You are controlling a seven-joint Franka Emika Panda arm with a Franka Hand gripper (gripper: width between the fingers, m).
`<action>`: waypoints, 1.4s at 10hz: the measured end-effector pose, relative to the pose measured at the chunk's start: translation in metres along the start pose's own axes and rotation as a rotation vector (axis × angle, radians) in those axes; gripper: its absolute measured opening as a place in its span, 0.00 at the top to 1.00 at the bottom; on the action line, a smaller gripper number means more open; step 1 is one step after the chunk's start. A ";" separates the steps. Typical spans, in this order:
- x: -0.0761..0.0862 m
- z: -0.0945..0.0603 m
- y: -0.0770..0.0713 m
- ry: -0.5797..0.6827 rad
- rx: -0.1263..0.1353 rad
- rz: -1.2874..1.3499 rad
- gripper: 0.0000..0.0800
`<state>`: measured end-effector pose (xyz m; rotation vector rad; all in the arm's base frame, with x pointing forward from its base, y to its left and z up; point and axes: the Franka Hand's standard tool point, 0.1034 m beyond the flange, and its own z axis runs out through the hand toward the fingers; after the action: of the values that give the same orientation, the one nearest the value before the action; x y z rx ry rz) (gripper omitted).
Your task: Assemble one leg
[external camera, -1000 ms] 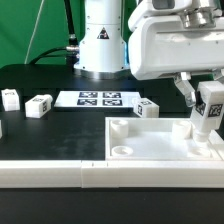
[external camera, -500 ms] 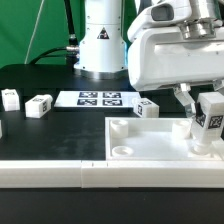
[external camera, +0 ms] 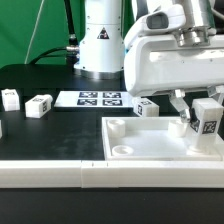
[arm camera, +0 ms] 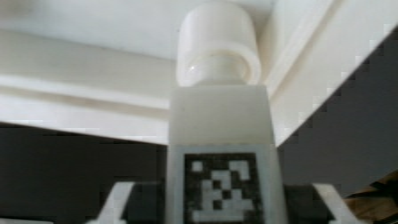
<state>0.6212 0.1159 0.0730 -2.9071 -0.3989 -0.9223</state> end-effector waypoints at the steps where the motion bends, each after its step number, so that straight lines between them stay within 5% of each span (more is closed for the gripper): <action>1: -0.002 -0.001 0.000 0.021 -0.005 0.002 0.64; 6: -0.003 -0.001 -0.001 -0.002 0.002 -0.001 0.64; 7: -0.007 0.000 -0.002 -0.017 0.007 -0.001 0.49; 8: -0.007 0.000 -0.002 -0.018 0.007 -0.001 0.49; 10: -0.007 0.001 -0.002 -0.019 0.007 -0.001 0.22; 14: -0.007 0.000 -0.002 -0.029 0.010 -0.001 0.19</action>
Offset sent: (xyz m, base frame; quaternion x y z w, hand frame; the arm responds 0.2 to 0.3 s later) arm -0.0172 -0.0037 -0.0121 -0.0086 0.0277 0.0062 0.9996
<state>0.6151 0.1161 0.0690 -2.9147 -0.4063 -0.8773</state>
